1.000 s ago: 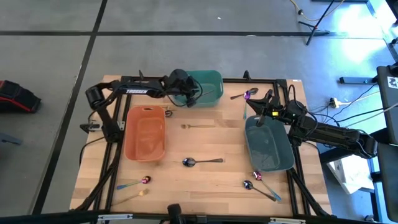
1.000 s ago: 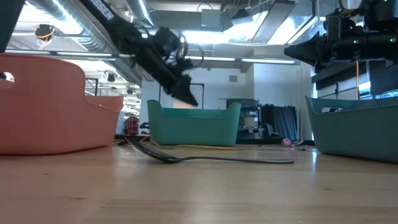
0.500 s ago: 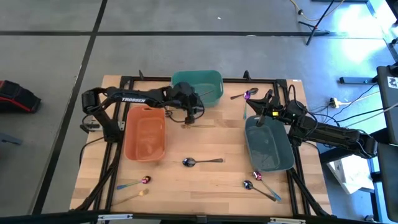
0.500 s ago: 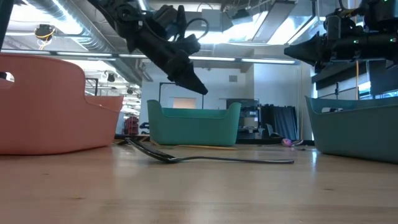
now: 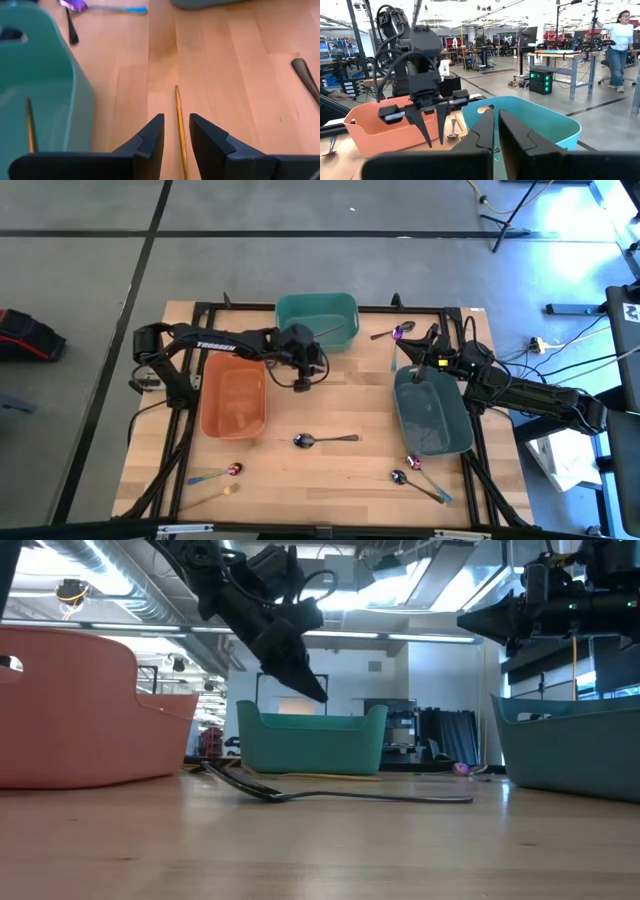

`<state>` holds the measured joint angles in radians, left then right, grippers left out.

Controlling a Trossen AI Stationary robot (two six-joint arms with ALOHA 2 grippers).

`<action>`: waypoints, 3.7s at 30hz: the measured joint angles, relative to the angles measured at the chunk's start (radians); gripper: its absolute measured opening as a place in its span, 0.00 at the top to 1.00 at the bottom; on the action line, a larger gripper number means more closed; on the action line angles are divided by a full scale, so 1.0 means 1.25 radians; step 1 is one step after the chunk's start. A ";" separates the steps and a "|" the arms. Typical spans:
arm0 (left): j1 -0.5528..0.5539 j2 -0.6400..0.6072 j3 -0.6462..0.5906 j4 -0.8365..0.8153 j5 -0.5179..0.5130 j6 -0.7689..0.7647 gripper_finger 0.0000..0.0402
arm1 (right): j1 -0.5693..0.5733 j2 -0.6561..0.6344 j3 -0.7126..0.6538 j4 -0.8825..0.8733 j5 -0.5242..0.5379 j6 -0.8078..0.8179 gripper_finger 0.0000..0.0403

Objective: Sort silverware by color (type)
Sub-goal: Put the gold fork into the green bin

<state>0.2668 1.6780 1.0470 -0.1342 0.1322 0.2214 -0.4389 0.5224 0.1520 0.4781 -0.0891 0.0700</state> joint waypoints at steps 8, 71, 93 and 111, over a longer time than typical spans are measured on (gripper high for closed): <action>-0.004 0.030 0.000 -0.011 -0.002 -0.002 0.64 | 0.000 0.000 0.000 0.000 0.000 0.000 0.95; -0.023 0.172 0.000 -0.055 -0.039 -0.001 0.97 | 0.000 0.000 0.000 -0.001 0.009 -0.006 0.95; -0.029 0.059 -0.001 -0.076 -0.055 0.037 0.94 | 0.001 0.000 0.000 -0.009 -0.006 0.002 0.95; 0.072 -0.076 0.000 0.028 -0.131 0.104 0.94 | 0.001 0.000 0.000 -0.008 -0.007 0.003 0.95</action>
<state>0.3565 1.5826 1.0466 -0.0989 -0.0321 0.3511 -0.4383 0.5224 0.1520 0.4681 -0.0975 0.0741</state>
